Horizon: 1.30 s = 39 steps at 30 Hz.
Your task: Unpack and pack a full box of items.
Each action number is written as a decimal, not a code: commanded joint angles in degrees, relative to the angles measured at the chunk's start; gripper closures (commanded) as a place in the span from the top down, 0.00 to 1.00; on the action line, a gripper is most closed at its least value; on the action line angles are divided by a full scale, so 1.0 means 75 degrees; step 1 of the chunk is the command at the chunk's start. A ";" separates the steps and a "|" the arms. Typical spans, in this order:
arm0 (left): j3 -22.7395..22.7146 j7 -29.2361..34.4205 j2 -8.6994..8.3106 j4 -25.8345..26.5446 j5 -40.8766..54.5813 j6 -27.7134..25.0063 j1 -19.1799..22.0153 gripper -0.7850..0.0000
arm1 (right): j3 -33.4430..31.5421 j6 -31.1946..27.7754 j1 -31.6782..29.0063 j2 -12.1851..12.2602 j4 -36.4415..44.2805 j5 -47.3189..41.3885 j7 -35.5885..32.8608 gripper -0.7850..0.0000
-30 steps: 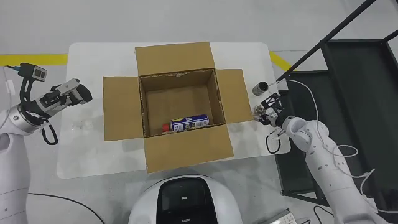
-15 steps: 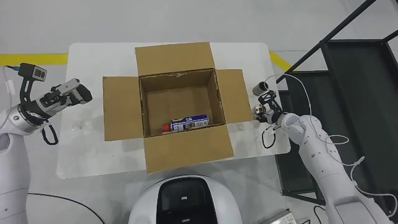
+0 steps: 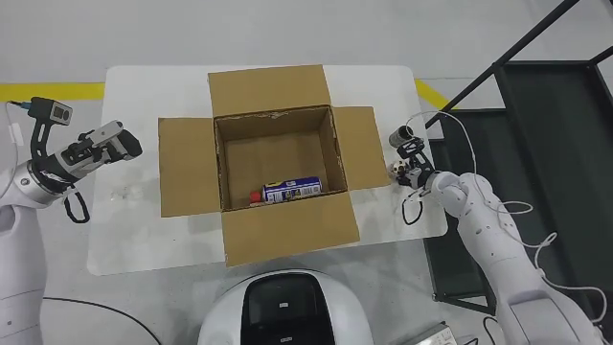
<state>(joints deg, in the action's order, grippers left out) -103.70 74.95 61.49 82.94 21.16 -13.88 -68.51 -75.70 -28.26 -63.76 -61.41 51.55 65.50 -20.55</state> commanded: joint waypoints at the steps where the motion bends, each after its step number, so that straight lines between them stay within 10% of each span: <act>1: 0.0000 0.0000 0.0000 0.0000 0.0000 0.0000 0.0000 1.00 | 0.0009 0.0102 0.0000 0.0000 -0.0012 0.0061 0.0061 0.00; 11: 0.0000 0.0000 0.0000 0.0000 0.0000 0.0000 0.0000 1.00 | -0.0653 0.0069 -0.0707 0.0221 0.1045 0.0199 0.0729 0.00; 24: 0.0000 0.0000 0.0000 0.0000 0.0000 0.0000 0.0000 1.00 | -0.2554 -0.0474 -0.3304 0.0606 0.5702 -0.0355 0.0220 0.00; 39: 0.0000 0.0000 0.0000 0.0000 0.0000 0.0000 0.0000 1.00 | -0.1655 -0.0678 -0.2948 0.0546 0.6727 -0.0648 -0.0442 0.00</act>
<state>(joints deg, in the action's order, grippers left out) -103.70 74.95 61.49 82.94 21.16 -13.88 -68.51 -88.11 -33.35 -85.87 -57.32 102.00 60.64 -23.86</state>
